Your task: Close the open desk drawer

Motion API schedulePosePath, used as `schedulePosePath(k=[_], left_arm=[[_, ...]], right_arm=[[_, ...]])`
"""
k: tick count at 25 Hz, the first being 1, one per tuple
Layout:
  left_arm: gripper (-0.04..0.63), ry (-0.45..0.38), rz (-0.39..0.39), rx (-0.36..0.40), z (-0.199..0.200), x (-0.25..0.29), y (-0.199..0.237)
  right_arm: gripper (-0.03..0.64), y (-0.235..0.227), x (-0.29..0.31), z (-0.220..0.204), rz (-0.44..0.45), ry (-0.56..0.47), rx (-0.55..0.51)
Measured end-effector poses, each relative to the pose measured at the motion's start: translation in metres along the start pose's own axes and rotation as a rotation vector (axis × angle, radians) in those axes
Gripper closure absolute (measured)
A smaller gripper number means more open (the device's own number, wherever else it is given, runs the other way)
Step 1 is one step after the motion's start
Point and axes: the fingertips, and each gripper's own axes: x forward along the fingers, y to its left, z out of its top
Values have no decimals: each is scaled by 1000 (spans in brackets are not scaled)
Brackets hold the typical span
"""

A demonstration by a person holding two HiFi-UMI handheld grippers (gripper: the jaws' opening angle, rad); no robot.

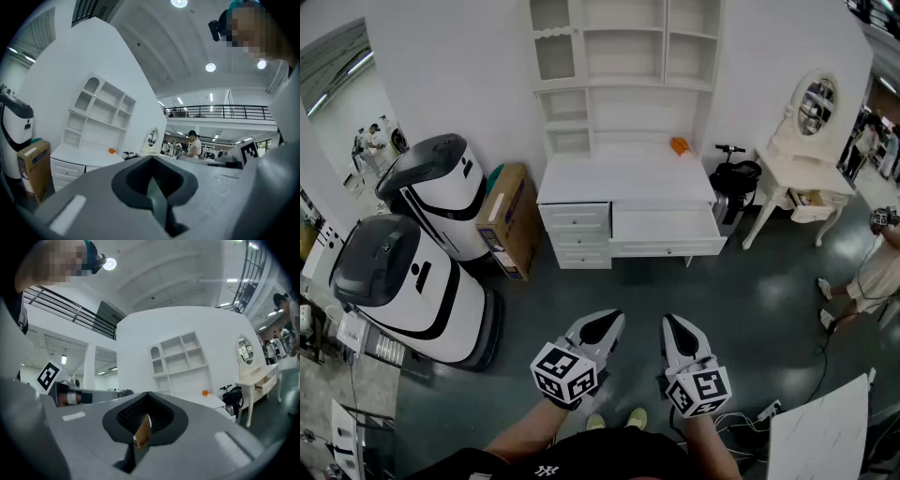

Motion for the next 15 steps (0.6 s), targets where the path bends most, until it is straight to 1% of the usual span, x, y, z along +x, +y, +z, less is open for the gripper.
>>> schedulePosePath(k=[9, 12, 15], left_arm=[[595, 10, -4, -2, -7, 17, -2], [595, 17, -5, 4, -10, 20, -3], [595, 21, 2, 22, -11, 25, -3]], right_arm=[[595, -13, 3, -4, 11, 7, 3], [594, -17, 3, -4, 25, -3, 40], [594, -27, 0, -3, 19, -23, 78]])
